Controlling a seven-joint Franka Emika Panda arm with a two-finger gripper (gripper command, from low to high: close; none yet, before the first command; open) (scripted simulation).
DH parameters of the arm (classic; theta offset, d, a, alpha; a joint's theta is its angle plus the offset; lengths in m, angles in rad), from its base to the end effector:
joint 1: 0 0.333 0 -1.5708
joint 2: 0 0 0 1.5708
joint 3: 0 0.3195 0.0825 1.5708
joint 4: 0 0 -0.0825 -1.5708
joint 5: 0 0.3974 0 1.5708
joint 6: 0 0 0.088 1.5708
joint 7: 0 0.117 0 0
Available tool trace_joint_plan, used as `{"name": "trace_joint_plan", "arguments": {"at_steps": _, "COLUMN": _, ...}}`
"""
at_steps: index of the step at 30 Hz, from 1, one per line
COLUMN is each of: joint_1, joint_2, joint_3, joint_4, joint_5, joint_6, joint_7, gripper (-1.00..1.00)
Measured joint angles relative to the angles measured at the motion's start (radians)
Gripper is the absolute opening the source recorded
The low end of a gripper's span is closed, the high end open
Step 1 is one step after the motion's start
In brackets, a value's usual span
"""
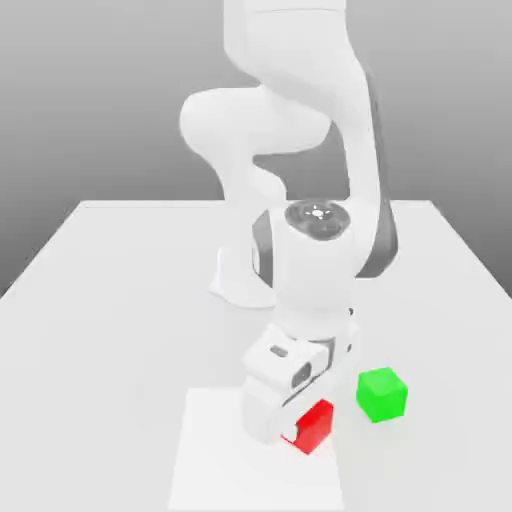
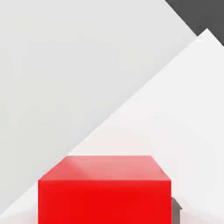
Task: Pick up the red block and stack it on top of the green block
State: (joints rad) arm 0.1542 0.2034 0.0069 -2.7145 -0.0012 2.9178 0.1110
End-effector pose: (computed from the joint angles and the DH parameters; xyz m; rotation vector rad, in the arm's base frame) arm 0.3967 0.0647 0.1430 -3.1395 -0.0803 0.0004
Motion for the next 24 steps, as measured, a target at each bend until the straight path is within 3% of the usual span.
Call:
{"name": "trace_joint_plan", "arguments": {"at_steps": 5, "joint_1": 0.014, "joint_2": -0.161, "joint_3": 0.009, "joint_4": -0.025, "joint_5": 0.007, "joint_6": -0.135, "joint_7": 0.029, "gripper": -1.00}}
{"name": "trace_joint_plan", "arguments": {"at_steps": 12, "joint_1": 0.111, "joint_2": -0.270, "joint_3": 0.074, "joint_4": -0.060, "joint_5": 0.050, "joint_6": -0.201, "joint_7": 0.380, "gripper": -1.00}}
{"name": "trace_joint_plan", "arguments": {"at_steps": 19, "joint_1": 0.151, "joint_2": -0.348, "joint_3": 0.183, "joint_4": -0.098, "joint_5": 0.070, "joint_6": -0.246, "joint_7": 0.773, "gripper": -1.00}}
{"name": "trace_joint_plan", "arguments": {"at_steps": 24, "joint_1": 0.140, "joint_2": -0.277, "joint_3": 0.200, "joint_4": -0.096, "joint_5": 0.018, "joint_6": -0.177, "joint_7": 0.867, "gripper": -1.00}}
